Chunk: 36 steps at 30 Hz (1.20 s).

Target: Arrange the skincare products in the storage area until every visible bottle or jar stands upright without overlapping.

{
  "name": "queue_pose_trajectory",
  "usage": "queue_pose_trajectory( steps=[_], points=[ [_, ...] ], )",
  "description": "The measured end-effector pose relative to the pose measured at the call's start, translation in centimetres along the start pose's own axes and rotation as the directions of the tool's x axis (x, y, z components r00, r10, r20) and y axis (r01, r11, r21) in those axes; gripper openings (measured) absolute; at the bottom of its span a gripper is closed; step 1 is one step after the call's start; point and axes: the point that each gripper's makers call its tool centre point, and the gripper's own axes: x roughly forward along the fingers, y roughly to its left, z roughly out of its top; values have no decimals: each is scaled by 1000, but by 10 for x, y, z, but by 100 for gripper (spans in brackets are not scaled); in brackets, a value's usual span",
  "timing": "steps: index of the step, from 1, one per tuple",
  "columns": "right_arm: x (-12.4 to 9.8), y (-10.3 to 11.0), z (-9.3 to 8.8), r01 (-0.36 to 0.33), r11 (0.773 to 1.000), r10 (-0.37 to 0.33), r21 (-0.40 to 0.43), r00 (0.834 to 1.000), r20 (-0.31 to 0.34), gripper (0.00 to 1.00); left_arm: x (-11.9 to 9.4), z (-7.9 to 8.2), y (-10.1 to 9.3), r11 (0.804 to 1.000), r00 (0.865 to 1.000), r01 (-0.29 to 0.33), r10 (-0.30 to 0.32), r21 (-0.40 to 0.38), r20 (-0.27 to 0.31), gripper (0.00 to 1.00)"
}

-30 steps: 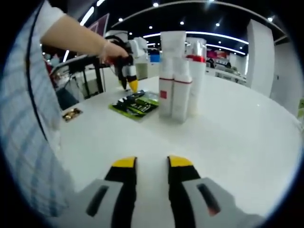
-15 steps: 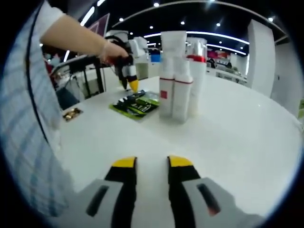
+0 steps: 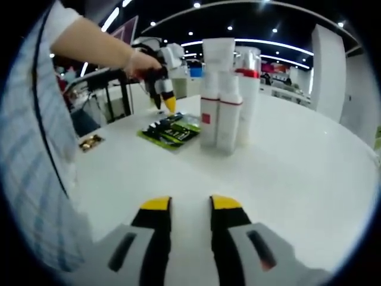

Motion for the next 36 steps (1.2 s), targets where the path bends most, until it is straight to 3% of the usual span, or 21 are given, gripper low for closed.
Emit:
queue_pose_trajectory(
  steps=[7, 14, 21, 22, 29, 30, 31, 36],
  points=[
    [1, 1, 1, -3, 1000, 3, -3, 1000, -5, 24, -6, 4, 8, 1000, 1000, -10, 10, 12, 24, 49],
    [1, 1, 1, -4, 1000, 4, -3, 1000, -2, 24, -25, 14, 11, 999, 994, 19, -23, 31, 111, 57],
    [2, 1, 2, -10, 1000, 10, -6, 1000, 0, 24, -51, 16, 5, 994, 974, 53, -72, 97, 216, 60],
    [2, 1, 2, -11, 1000, 11, -5, 1000, 0, 24, -64, 16, -3, 989, 957, 75, -109, 131, 270, 61],
    [5, 2, 4, -26, 999, 26, -19, 1000, -2, 24, -99, -10, -15, 976, 915, 129, -185, 175, 358, 66],
    [6, 2, 4, -29, 999, 29, -21, 1000, -3, 24, -107, -15, -19, 971, 902, 161, -217, 174, 374, 66],
    [6, 3, 4, -35, 999, 35, -23, 999, -4, 24, -116, -21, -26, 956, 874, 215, -279, 199, 398, 65],
    [9, 2, 4, -46, 999, 47, -28, 999, 2, 24, -133, -46, -31, 946, 835, 265, -322, 185, 447, 68]
  ],
)
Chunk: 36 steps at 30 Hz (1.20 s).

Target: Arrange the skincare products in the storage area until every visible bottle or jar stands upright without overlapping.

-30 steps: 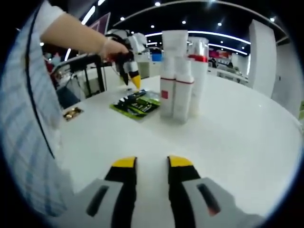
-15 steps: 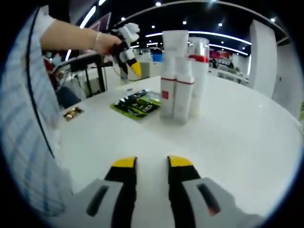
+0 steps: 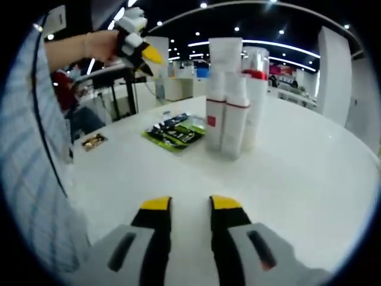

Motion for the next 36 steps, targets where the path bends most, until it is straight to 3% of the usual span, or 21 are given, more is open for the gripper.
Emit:
queue_pose_trajectory(
  steps=[4, 7, 10, 15, 18, 22, 27, 31, 36],
  points=[
    [2, 0, 0, -18, 1000, 18, -10, 1000, -5, 24, -14, -9, 1, 1000, 999, 8, -8, -29, 31, 69],
    [3, 0, 0, -29, 999, 29, -18, 1000, -7, 24, -24, -13, 9, 999, 996, -26, 29, -42, 84, 71],
    [4, 0, -1, -42, 999, 42, -27, 999, -8, 24, -34, -33, 23, 995, 993, -79, 85, -64, 86, 71],
    [6, 0, 0, -64, 997, 64, -36, 998, -2, 24, -43, -57, 26, 986, 991, -63, 80, -153, 110, 74],
    [7, 1, 0, -76, 996, 76, -46, 997, -2, 24, -45, -71, 26, 986, 991, -83, 96, -142, 89, 76],
    [9, 3, 1, -98, 994, 98, -58, 995, -7, 24, -49, -93, 32, 981, 984, -157, 165, -111, 65, 79],
    [9, 4, 0, -108, 992, 108, -65, 994, -10, 24, -48, -121, 32, 974, 981, -187, 191, -129, 23, 81],
    [8, 4, 0, -115, 991, 115, -70, 993, -13, 24, -42, -158, 37, 955, 968, -252, 245, -159, -62, 82],
    [8, 5, 0, -121, 990, 120, -75, 993, -16, 24, -28, -183, 34, 935, 954, -293, 273, -198, -123, 83]
  ],
)
